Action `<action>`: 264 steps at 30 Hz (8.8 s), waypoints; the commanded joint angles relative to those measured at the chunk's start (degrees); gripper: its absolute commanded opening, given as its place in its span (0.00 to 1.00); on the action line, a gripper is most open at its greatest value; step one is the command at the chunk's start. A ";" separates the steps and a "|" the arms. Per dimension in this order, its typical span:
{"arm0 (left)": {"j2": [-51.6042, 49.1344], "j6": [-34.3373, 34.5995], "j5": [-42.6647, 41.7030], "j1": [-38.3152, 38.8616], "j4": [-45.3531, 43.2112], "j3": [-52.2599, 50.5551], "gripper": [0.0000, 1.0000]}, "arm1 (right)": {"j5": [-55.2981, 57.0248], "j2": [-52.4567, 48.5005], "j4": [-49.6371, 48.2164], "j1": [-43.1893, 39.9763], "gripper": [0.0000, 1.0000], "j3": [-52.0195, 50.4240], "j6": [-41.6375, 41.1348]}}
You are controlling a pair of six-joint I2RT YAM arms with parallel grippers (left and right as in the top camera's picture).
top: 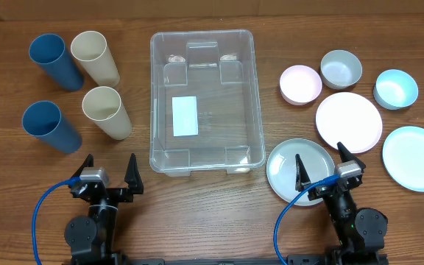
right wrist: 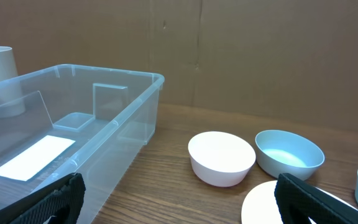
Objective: Pack container
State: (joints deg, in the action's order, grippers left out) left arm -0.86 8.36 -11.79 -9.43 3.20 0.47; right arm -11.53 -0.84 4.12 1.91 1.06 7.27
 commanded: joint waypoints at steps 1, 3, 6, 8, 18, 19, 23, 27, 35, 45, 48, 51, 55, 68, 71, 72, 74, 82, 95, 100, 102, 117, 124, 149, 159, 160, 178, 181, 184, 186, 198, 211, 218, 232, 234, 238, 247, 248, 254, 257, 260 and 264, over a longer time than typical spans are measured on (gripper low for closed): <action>0.55 -1.09 -0.09 -0.31 -0.02 -0.20 1.00 | 0.52 0.68 -0.42 0.00 1.00 -0.61 -0.44; 0.55 -1.09 -0.09 -0.31 -0.02 -0.20 1.00 | 0.52 0.68 -0.42 0.00 1.00 -0.61 -0.44; 0.55 -1.09 -0.09 -0.31 -0.02 -0.20 1.00 | 0.52 0.68 -0.42 0.00 1.00 -0.61 -0.44; 0.55 -1.09 -0.09 -0.31 -0.02 -0.20 1.00 | 0.50 0.68 -0.42 0.00 1.00 -0.61 -0.44; 0.55 -1.09 -0.09 -0.31 -0.02 -0.20 1.00 | 0.52 0.68 -0.42 0.00 1.00 -0.61 -0.42; 0.55 -1.09 -0.09 -0.31 -0.02 -0.20 1.00 | 0.52 0.68 -0.42 0.00 1.00 -0.61 -0.42; 0.55 -1.09 -0.07 -0.31 -0.02 -0.20 1.00 | 0.52 0.68 -0.46 0.00 1.00 -0.61 -0.39; 0.55 -1.09 -0.09 -0.31 -0.02 -0.20 1.00 | 0.50 0.68 -0.46 0.00 1.00 -0.61 -0.42; 0.55 -1.09 -0.09 -0.31 -0.02 -0.20 1.00 | 0.52 0.68 -1.14 0.00 1.00 -0.61 -0.39; 0.55 -1.09 -0.09 -0.31 -0.02 -0.20 1.00 | 0.50 0.68 -4.94 0.00 1.00 -0.59 -0.42; 0.55 -1.09 -0.09 -0.31 -0.02 -0.20 1.00 | -0.02 0.68 -5.62 0.00 1.00 -0.57 -0.48; 0.55 -1.09 -0.09 -0.31 -0.02 -0.20 1.00 | -2.34 0.68 -6.56 0.00 1.00 0.22 -1.51; 0.55 -1.09 -0.09 -0.31 -0.02 -0.20 1.00 | -2.14 0.57 -2.08 -0.02 1.00 5.14 -6.88; 0.55 -1.09 -0.07 -0.31 -0.02 -0.20 1.00 | -2.05 -32.30 43.17 -0.11 1.00 55.28 -11.78; 0.55 -1.09 -0.09 -0.31 -0.02 -0.20 1.00 | -2.34 -42.97 57.18 -0.11 1.00 68.54 -11.82; 0.55 -1.09 -0.09 -0.31 -0.02 -0.20 1.00 | -2.25 -46.36 62.18 -0.11 1.00 72.63 -11.80; 0.55 -1.09 -0.09 -0.31 -0.02 -0.20 1.00 | -3.15 -51.39 68.06 -0.11 1.00 77.24 -12.07; 0.55 -1.09 -0.09 -0.31 -0.02 -0.20 1.00 | -6.27 -62.58 82.55 -0.13 1.00 77.96 -12.33; 0.55 -1.09 -0.09 -0.31 -0.02 -0.20 1.00 | 14.60 -67.65 76.22 -0.11 1.00 59.69 -51.28; 0.55 -1.09 -0.07 -0.31 -0.02 -0.20 1.00 | 14.40 -67.65 70.18 -0.11 0.99 51.45 -53.59; 0.55 -1.09 -0.09 -0.31 -0.02 -0.20 1.00 | 13.90 -67.65 67.58 -0.11 0.98 48.17 -54.01; 0.55 -1.09 -0.09 -0.31 -0.02 -0.20 1.00 | 10.08 -67.65 52.50 -0.11 0.71 34.21 -58.55; 0.55 -1.09 -0.09 -0.31 -0.02 -0.20 1.00 | 8.44 -67.65 48.54 -0.11 0.56 32.96 -60.94; 0.55 -1.09 -0.09 -0.31 -0.02 -0.20 1.00 | 4.94 -67.65 45.05 -0.09 0.49 27.80 -62.66; 0.55 -1.09 -0.09 -0.31 -0.02 -0.20 1.00 | 5.03 -67.65 43.91 -0.11 0.15 27.76 -63.08; 0.55 -1.09 -0.07 -0.31 -0.02 -0.20 1.00 | 5.03 -67.65 43.89 -0.11 0.11 27.76 -63.08; 0.55 -1.09 -0.07 -0.31 -0.02 -0.20 1.00 | 8.55 -67.65 43.95 -0.11 0.04 33.48 -60.15; 0.55 -1.09 -0.07 -0.31 -0.02 -0.20 1.00 | 12.31 -67.65 47.80 -0.11 0.04 38.53 -59.04; 0.55 -1.09 -0.07 -0.31 -0.02 -0.20 1.00 | 16.63 -67.65 51.52 -0.11 0.04 43.58 -57.48; 0.55 -1.09 -0.07 -0.31 -0.02 -0.20 1.00 | 18.67 -67.65 52.78 -0.17 0.04 46.66 -55.60; 0.55 -1.09 -0.09 -0.31 -0.02 -0.20 1.00 | 25.18 -67.65 56.92 -5.11 0.04 60.48 -46.10; 0.55 -1.09 -0.09 -0.31 -0.02 -0.20 1.00 | -9.01 -67.82 56.00 -4.17 0.04 81.13 -27.80; 0.55 -1.09 -0.07 -0.31 -0.02 -0.20 1.00 | -9.35 -71.01 53.83 7.58 0.04 81.13 -27.82; 0.55 -1.09 -0.09 -0.31 -0.02 -0.20 1.00 | -2.64 -95.32 48.54 22.32 0.04 81.11 -28.24; 0.55 -1.09 -0.09 -0.31 -0.02 -0.20 1.00 | -2.64 -97.66 47.69 23.04 0.04 81.11 -28.26; 0.55 -1.09 -0.09 -0.31 -0.02 -0.20 1.00 | -2.62 -101.00 46.73 24.11 0.04 81.11 -28.24; 0.55 -1.09 -0.07 -0.31 -0.02 -0.20 1.00 | 0.11 -101.46 47.12 27.15 0.04 81.11 -28.15; 0.55 -1.09 -0.09 -0.31 -0.02 -0.20 1.00 | 0.90 -101.46 47.12 27.80 0.04 81.13 -28.02; 0.55 -1.09 -0.07 -0.31 -0.02 -0.20 1.00 | 8.85 -102.05 47.10 32.70 0.04 81.07 -30.01; 0.55 -1.09 -0.09 -0.31 -0.02 -0.20 1.00 | 11.08 -102.16 46.71 33.73 0.04 81.05 -31.21; 0.55 -1.09 -0.07 -0.31 -0.02 -0.20 1.00 | 11.17 -102.16 46.49 33.70 0.04 81.02 -31.30; 0.55 -1.09 -0.09 -0.31 -0.02 -0.20 1.00 | 13.73 -102.16 47.41 33.70 0.04 81.02 -32.30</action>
State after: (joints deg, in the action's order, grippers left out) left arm -0.86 8.36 -11.79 -9.43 3.20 0.47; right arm -1.02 -102.83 51.13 35.40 80.77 -23.75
